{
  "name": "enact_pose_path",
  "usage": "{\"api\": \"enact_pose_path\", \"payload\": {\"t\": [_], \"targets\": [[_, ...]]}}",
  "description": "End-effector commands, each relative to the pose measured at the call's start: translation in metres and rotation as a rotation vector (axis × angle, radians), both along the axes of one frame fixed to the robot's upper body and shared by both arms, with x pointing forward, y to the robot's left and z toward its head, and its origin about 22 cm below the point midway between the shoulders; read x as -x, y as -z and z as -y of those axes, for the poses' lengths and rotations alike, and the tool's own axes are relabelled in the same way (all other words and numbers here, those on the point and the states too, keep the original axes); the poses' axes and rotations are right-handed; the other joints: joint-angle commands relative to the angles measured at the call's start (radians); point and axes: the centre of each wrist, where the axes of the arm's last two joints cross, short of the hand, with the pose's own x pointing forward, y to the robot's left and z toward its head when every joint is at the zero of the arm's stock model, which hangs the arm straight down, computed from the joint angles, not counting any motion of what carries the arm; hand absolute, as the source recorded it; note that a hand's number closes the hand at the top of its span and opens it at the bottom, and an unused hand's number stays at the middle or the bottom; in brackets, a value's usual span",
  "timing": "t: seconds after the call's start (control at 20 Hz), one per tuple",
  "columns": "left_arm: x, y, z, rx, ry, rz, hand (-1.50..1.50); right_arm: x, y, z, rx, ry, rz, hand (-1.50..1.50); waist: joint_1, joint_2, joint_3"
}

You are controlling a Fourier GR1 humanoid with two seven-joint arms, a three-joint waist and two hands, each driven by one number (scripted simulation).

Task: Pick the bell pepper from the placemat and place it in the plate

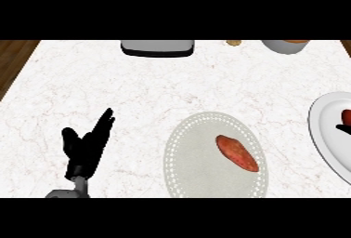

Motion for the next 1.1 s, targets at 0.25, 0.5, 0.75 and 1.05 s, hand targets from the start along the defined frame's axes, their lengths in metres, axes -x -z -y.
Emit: {"api": "enact_pose_path", "payload": {"t": [0.25, 0.5, 0.75, 1.05], "targets": [[0.0, -0.005, 0.0, 0.03, -0.024, -0.058, 0.0, 0.032, -0.015, 0.045, -0.248, 0.054, 0.147, -1.5, -0.011, 0.004, -0.003], [0.011, 0.006, -0.004, 0.027, -0.015, -0.046, 0.0, 0.075, -0.024, 0.078, -0.352, -0.066, 0.092, -1.5, -0.019, 0.001, -0.004], [0.017, 0.017, -0.01, 0.007, -0.036, -0.078, 0.0, 0.11, -0.033, 0.097, -0.361, -0.188, 0.03, -1.5, -0.037, -0.002, -0.004], [0.013, 0.013, -0.017, -0.002, -0.05, -0.07, 0.0, 0.135, -0.038, 0.108, -0.292, -0.213, -0.028, -1.5, -0.038, -0.003, -0.002]]}}
